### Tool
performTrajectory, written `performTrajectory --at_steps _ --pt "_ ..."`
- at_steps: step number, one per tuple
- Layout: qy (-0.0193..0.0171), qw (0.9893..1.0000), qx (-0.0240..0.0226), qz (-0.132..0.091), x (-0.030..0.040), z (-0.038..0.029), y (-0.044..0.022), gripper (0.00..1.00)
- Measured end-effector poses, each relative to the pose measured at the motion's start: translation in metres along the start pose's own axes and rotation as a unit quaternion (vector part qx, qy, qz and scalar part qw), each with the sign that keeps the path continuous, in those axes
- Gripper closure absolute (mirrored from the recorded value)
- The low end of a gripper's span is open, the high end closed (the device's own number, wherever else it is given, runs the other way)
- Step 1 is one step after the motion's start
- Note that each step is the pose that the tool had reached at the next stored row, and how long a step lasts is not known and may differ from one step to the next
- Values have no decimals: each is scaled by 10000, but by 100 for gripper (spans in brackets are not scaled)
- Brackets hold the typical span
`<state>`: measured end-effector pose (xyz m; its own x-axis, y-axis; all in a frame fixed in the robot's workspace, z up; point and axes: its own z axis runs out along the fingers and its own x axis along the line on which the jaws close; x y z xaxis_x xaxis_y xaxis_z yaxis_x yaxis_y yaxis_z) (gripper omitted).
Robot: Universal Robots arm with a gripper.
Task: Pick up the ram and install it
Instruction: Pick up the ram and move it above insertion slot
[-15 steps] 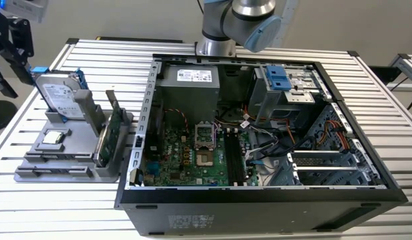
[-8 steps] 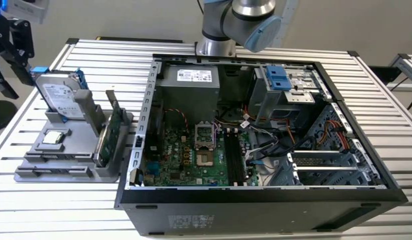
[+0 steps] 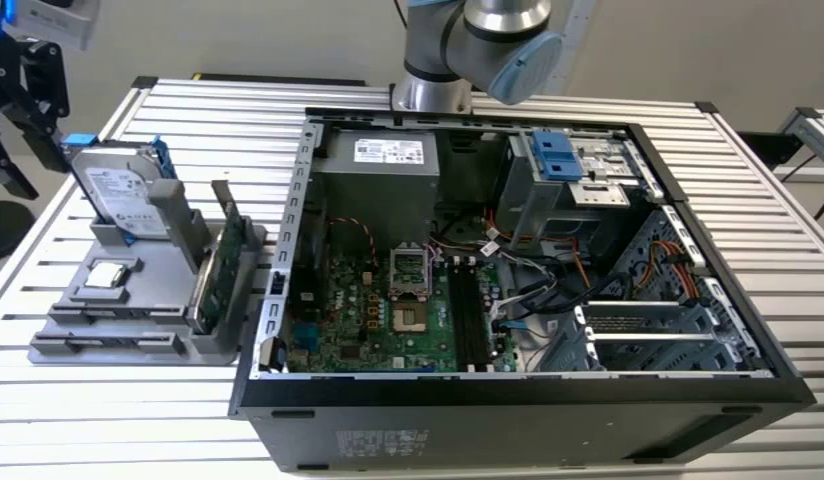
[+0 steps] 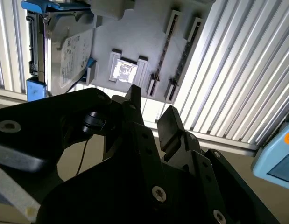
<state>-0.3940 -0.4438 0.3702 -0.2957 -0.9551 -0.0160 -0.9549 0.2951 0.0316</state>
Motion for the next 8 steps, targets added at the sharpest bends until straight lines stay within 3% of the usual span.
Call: performTrajectory --at_steps 8 --pt "6 9999 -2 -136 1 25 -1 0"
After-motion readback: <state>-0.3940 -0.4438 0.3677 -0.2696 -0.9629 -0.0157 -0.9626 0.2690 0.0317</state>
